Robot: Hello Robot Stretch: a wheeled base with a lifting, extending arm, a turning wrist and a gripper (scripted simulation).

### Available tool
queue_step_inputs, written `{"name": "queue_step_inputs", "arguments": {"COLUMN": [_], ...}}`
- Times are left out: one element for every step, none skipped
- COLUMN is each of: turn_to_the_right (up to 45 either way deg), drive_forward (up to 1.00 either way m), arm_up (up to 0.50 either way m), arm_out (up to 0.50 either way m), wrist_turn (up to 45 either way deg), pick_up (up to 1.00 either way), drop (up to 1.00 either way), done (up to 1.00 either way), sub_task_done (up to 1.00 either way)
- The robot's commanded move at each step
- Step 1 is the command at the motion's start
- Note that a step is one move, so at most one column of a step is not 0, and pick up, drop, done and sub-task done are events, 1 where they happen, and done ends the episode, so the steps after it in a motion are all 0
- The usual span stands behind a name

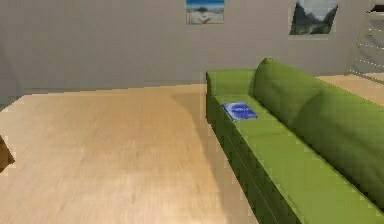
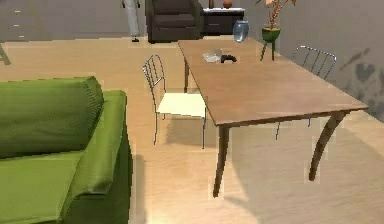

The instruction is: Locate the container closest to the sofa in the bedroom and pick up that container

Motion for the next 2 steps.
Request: {"name": "queue_step_inputs", "arguments": {"turn_to_the_right": [-6.0, 0.0], "drive_forward": [0.00, 1.00], "arm_up": [0.00, 0.00], "arm_out": [0.00, 0.00], "wrist_turn": [0.0, 0.0], "pick_up": [0.00, 0.00], "drop": [0.00, 0.00], "done": [0.00, 0.00], "sub_task_done": [0.00, 0.00]}}
